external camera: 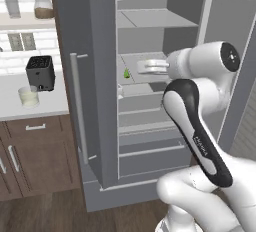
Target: Grab a lemon wedge from the fridge and one ice cube from the ice bowl, and put them in the glass of lemonade.
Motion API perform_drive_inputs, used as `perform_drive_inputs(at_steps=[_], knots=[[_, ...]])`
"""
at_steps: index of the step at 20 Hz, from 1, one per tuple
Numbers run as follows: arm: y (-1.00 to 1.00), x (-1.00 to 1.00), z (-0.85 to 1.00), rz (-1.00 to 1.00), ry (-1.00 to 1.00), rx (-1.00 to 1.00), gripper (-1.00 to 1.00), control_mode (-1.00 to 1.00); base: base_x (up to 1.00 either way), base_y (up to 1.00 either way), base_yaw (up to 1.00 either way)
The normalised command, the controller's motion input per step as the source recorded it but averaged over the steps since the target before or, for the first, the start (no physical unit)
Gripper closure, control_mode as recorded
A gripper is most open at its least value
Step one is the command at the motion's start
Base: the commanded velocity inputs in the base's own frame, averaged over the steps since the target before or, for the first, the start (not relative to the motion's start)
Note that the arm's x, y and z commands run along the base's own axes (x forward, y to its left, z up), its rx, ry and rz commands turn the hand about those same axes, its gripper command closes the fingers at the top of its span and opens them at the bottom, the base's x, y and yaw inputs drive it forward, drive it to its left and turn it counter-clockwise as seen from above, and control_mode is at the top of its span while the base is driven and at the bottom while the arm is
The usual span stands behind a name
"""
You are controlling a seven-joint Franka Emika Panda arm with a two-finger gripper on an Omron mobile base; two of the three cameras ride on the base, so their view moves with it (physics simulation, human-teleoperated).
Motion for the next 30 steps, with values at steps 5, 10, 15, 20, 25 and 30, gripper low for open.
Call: perform_drive_inputs(at_steps=[5,10,15,20,25,30], knots=[[-0.4,0.84,0.08,0.0,0.23,0.26,1.0,-1.0,0.0,0.0,0.0],[0.04,0.24,0.0,0.05,0.18,0.19,1.0,-1.0,0.0,0.0,0.0],[0.19,0.39,-0.3,0.04,0.25,0.1,1.0,-1.0,0.0,0.0,0.0],[0.33,0.73,-0.61,0.0,0.03,0.09,-1.0,-1.0,0.0,0.0,0.0],[0.26,0.39,-0.11,0.0,-0.01,0.1,-1.0,-1.0,0.0,0.0,0.0],[0.25,0.07,0.0,0.05,0.15,0.09,-1.0,-1.0,0.0,0.0,0.0]])
